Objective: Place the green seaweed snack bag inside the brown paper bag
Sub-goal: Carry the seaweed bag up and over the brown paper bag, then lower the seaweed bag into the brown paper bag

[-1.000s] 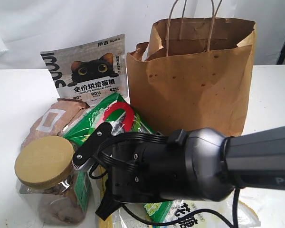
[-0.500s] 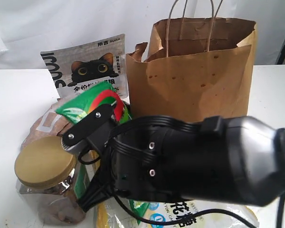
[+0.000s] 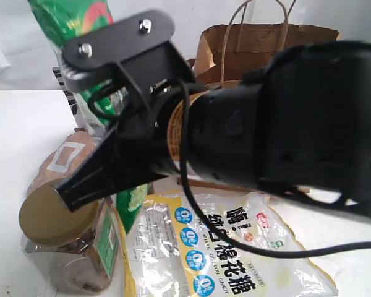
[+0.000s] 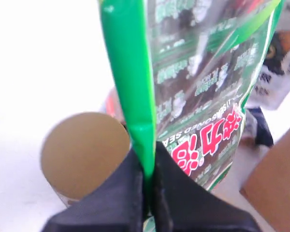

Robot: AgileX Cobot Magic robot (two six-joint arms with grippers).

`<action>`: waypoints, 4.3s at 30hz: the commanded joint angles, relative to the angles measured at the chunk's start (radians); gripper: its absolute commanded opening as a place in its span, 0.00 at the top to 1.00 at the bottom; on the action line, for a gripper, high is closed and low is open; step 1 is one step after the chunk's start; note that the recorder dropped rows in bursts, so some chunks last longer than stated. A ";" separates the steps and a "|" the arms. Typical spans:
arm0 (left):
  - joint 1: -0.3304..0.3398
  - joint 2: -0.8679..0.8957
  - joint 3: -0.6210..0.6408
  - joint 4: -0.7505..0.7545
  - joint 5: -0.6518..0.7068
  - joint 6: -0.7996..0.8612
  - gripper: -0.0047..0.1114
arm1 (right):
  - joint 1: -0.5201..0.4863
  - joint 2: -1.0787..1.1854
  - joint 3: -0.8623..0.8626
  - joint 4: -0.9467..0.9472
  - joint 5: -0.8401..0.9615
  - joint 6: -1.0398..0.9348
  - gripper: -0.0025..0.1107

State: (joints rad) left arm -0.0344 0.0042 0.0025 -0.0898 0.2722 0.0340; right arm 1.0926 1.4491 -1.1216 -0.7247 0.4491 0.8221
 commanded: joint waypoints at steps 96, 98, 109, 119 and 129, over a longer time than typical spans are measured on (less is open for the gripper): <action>-0.004 -0.004 -0.002 0.003 -0.006 -0.002 0.96 | -0.727 -0.134 -0.003 -0.542 -0.660 0.133 0.98; -0.004 -0.004 -0.002 0.003 -0.006 -0.002 0.96 | -0.727 -0.134 -0.001 -0.544 -0.662 0.135 0.98; -0.004 -0.004 -0.002 0.003 -0.006 0.000 0.96 | -0.727 -0.153 0.029 -0.553 -0.665 0.195 0.98; -0.004 -0.004 -0.002 0.003 -0.006 -0.002 0.96 | -0.727 -0.154 0.118 -0.555 -0.648 0.204 0.98; -0.004 -0.004 -0.002 0.003 -0.006 0.000 0.96 | -0.727 -0.140 0.150 -0.555 -0.569 0.198 0.98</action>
State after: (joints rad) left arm -0.0344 0.0042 0.0025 -0.0898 0.2722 0.0340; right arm 0.3695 1.3071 -0.9761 -1.2761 -0.1297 1.0202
